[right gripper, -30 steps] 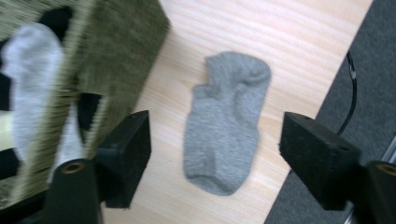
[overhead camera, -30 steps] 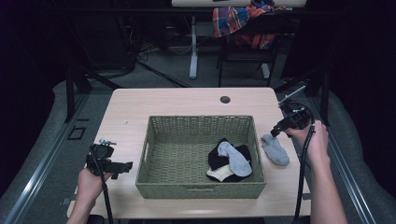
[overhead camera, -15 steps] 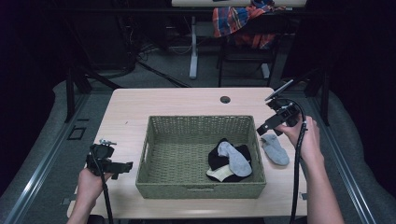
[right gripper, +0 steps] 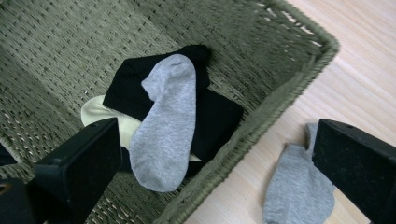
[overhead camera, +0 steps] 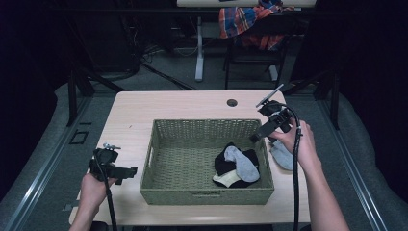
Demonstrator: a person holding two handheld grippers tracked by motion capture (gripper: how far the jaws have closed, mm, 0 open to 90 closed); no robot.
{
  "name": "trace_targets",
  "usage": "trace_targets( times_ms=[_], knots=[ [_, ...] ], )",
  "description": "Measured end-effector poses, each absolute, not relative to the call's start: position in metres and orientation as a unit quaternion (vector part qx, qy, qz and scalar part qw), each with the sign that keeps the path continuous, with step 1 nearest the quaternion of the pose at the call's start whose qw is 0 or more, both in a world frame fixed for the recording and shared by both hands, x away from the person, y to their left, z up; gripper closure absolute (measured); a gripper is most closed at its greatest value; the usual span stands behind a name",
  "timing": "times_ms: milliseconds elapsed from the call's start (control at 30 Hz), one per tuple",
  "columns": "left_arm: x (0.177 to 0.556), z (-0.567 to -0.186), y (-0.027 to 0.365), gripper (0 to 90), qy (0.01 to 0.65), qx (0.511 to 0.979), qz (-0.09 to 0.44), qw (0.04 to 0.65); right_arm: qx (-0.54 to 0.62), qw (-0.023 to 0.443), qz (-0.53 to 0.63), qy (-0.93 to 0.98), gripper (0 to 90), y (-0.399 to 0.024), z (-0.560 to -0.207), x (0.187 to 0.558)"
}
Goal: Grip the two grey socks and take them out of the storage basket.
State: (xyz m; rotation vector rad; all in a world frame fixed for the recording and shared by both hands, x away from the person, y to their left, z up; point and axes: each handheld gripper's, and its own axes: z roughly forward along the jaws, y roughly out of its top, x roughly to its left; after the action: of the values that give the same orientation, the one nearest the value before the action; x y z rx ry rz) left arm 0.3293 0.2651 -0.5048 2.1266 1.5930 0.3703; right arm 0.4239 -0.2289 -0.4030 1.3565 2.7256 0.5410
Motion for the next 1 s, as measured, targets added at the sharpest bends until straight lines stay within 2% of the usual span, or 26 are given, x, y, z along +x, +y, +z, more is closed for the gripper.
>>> trace_targets(
  times_ms=[167,233,700,1000],
  knots=[
    [0.329,-0.505,0.266,0.5,0.58,0.771,0.134,0.227,0.425,0.018,0.174,0.888,5.4,-0.22,-0.408,0.424],
    [0.329,-0.505,0.266,0.6,0.58,0.771,0.134,0.227,0.417,0.006,0.171,0.893,12.6,-0.212,-0.413,0.424],
    [0.33,-0.505,0.268,0.6,0.583,0.77,0.131,0.226,0.406,-0.006,0.15,0.902,14.0,-0.193,-0.436,0.427],
    [0.329,-0.505,0.268,0.6,0.586,0.767,0.13,0.228,0.405,0.006,0.16,0.9,14.4,-0.175,-0.454,0.429]
  ],
)
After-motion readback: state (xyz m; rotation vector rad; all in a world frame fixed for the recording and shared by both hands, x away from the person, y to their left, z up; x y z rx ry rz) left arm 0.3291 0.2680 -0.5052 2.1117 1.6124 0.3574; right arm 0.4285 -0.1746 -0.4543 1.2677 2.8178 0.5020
